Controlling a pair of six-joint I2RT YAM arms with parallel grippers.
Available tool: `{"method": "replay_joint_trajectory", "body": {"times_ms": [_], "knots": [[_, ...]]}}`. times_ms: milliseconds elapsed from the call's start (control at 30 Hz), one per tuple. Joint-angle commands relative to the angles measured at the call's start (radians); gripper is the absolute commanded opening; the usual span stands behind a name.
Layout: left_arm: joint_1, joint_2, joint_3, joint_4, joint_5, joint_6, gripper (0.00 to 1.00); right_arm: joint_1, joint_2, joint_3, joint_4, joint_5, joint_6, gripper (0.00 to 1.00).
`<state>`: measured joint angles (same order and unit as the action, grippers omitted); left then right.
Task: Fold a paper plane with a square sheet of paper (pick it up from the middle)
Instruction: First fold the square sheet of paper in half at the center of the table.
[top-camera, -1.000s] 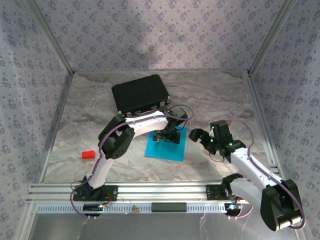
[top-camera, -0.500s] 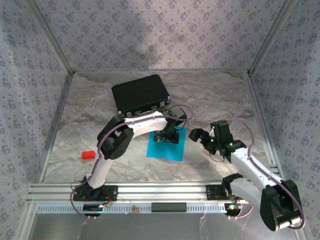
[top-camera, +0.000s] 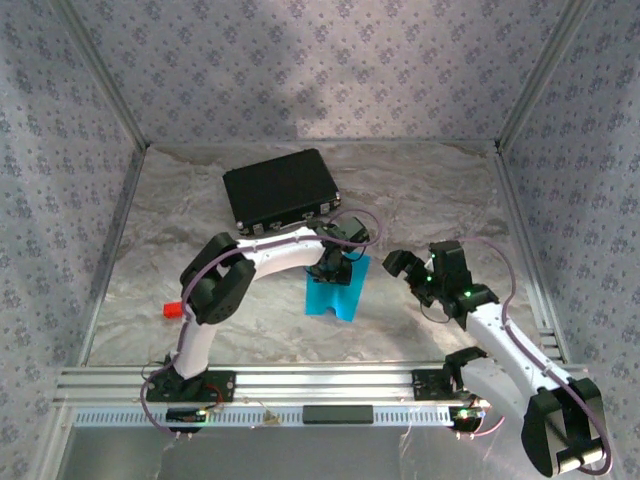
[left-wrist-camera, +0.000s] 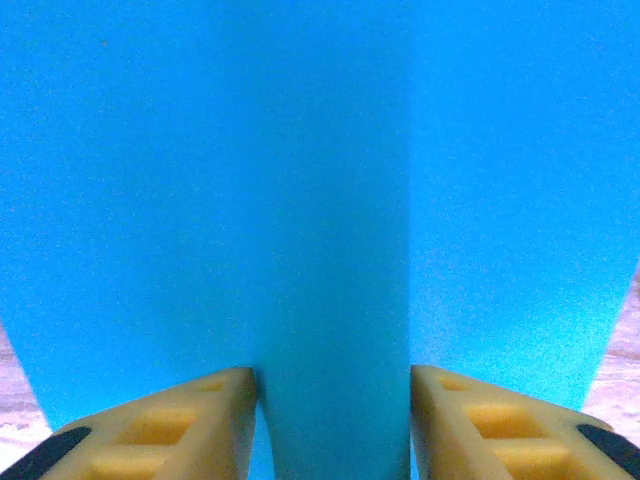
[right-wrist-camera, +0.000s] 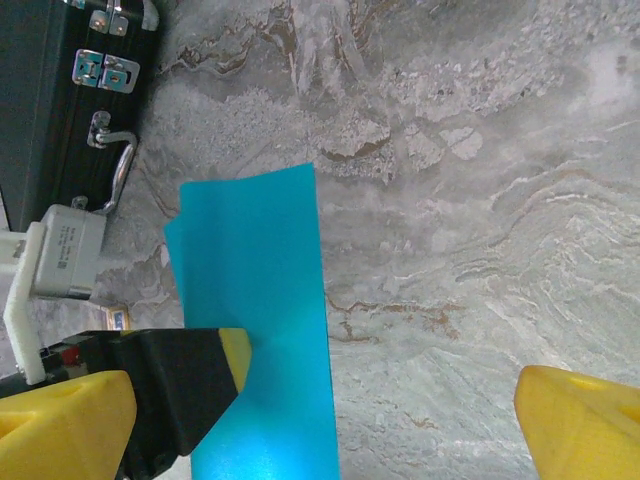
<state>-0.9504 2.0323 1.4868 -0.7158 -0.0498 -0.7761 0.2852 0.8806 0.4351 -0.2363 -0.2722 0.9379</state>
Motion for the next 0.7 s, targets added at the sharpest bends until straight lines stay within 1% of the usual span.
{"method": "replay_joint_trajectory", "body": {"times_ms": [0, 100, 233, 300, 433, 567, 667], "knots": [[-0.007, -0.088, -0.043, 0.074, -0.008, 0.014, 0.41, -0.008, -0.034, -0.021, 0.002, 0.033, 0.029, 0.99], [-0.004, -0.142, -0.097, 0.150, 0.012, 0.012, 0.39, -0.015, -0.068, -0.034, 0.012, 0.045, 0.041, 0.99], [0.001, -0.234, -0.189, 0.313, 0.068, -0.011, 0.40, -0.036, -0.128, -0.078, 0.080, 0.041, 0.069, 0.98], [0.010, -0.269, -0.232, 0.389, 0.114, -0.042, 0.40, -0.049, -0.155, -0.087, 0.094, 0.035, 0.057, 0.98], [0.037, -0.320, -0.329, 0.561, 0.215, -0.124, 0.39, -0.071, -0.225, -0.081, 0.060, 0.040, 0.003, 0.98], [0.072, -0.343, -0.425, 0.751, 0.321, -0.225, 0.39, -0.075, -0.305, -0.096, 0.055, 0.046, -0.022, 0.98], [0.086, -0.347, -0.474, 0.855, 0.358, -0.289, 0.38, -0.076, -0.357, -0.115, 0.068, 0.036, -0.029, 0.98]]}}
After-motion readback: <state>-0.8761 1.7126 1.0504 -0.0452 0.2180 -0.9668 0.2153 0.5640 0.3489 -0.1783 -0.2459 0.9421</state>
